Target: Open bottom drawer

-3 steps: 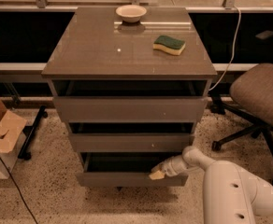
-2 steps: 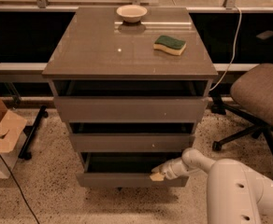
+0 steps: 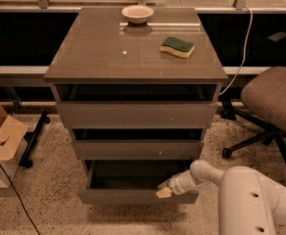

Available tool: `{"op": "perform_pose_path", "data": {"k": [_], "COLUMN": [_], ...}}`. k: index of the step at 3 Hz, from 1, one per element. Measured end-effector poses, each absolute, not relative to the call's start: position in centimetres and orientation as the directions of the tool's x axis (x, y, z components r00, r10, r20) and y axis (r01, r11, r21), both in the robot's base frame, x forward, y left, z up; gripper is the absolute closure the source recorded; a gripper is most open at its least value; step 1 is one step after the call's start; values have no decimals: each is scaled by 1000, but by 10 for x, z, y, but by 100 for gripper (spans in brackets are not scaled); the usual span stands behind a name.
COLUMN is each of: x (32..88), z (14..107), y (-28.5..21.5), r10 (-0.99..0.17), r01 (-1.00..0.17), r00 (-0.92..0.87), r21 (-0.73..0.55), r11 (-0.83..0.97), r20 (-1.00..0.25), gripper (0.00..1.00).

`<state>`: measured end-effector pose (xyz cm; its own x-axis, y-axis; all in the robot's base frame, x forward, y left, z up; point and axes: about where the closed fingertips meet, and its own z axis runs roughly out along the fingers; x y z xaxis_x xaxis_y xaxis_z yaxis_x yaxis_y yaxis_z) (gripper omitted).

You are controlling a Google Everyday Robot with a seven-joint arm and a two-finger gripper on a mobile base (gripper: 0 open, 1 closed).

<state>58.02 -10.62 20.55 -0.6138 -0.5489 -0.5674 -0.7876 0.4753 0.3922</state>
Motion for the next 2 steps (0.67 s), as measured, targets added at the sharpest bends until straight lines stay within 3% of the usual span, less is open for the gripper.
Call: {"op": "perform_pose_path", "data": {"k": [2], "x": [557], "z": [198], "y": [-111], "r10": [-577], "r01": [-777], "r00": [-629], "r21": [385], "r11": [498], "r20": [-521], "gripper": [0]}}
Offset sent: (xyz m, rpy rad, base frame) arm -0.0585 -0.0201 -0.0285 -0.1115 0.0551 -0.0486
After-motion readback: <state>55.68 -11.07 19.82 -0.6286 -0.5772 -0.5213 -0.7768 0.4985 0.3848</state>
